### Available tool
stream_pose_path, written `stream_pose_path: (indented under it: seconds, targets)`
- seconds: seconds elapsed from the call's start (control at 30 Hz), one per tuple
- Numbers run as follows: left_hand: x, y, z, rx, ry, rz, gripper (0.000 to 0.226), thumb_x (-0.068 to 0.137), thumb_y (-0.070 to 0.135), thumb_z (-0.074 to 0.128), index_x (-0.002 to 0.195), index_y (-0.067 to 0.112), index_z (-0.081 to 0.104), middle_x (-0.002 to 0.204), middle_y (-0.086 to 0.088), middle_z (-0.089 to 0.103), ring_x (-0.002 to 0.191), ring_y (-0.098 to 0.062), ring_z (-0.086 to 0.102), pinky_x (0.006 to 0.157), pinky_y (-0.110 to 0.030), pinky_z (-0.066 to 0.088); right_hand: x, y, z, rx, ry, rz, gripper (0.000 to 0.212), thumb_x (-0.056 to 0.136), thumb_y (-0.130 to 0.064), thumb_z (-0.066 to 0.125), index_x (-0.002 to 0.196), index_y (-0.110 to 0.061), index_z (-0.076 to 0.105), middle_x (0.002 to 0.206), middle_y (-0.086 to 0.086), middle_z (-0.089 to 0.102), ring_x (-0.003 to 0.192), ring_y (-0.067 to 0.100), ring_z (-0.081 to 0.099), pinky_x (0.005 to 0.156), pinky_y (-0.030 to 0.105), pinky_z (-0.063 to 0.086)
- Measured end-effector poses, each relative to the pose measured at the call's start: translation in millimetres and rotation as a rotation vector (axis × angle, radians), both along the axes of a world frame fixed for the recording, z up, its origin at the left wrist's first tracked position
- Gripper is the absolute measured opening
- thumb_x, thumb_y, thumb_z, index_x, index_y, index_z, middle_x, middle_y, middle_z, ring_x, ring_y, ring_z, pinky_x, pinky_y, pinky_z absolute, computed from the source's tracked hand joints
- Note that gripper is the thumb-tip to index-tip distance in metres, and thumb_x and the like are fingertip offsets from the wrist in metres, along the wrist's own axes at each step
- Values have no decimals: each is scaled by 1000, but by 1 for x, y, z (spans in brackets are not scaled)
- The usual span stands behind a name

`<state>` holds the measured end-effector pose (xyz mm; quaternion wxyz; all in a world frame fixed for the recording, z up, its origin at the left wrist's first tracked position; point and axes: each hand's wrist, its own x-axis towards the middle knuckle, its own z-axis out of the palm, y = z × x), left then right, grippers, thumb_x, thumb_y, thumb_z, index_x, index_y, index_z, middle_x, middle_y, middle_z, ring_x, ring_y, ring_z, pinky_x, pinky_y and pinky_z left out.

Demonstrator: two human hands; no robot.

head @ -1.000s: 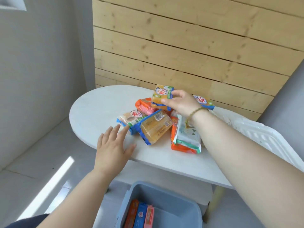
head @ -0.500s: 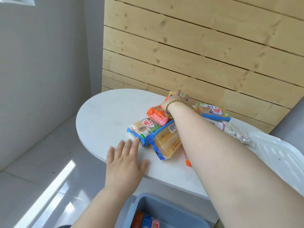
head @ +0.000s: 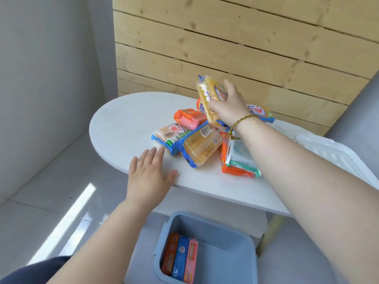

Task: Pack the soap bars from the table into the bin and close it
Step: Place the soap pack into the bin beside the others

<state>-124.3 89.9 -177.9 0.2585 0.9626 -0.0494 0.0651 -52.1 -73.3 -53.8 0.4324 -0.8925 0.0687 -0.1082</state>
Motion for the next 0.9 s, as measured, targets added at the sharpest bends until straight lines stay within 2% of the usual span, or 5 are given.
stream_pose_path:
  seconds: [0.2,0.43,0.63,0.73,0.9]
  targets:
    - [-39,1,4,-74,-165,-217,48,84,19,59,130,12,47,139,-9,46,134,-25,35,112,-34,19,-109,-32,-18,279,-35,291,74,76,-6,58,138,-32,28,124,-13,43,102,4,53,75,14,49]
    - [-81,5,-31,72,-226,-391,26,73,15,63,97,7,69,113,-17,66,104,-37,63,81,-51,50,-209,-68,-96,371,345,527,66,63,-15,59,110,-57,37,123,-35,39,101,-22,51,78,3,44]
    - [-71,-13,-100,-37,284,-99,46,91,19,49,135,18,38,149,0,32,133,-22,36,105,-36,34,-214,-71,-181,379,645,375,70,69,-17,59,107,-64,25,125,-18,40,90,1,55,61,8,46]
    - [-64,-21,-137,-28,467,-32,51,94,20,40,142,17,22,153,-2,22,137,-22,27,108,-36,29,-209,-75,-226,481,730,175,71,82,-6,53,131,-47,23,122,-15,40,88,8,57,51,10,45]
    - [-62,-24,-188,25,640,-43,61,92,16,40,144,15,7,154,-6,16,138,-25,23,112,-37,24,-192,-76,-288,502,865,-95,67,87,-5,49,142,-27,18,125,0,40,101,24,50,65,27,47]
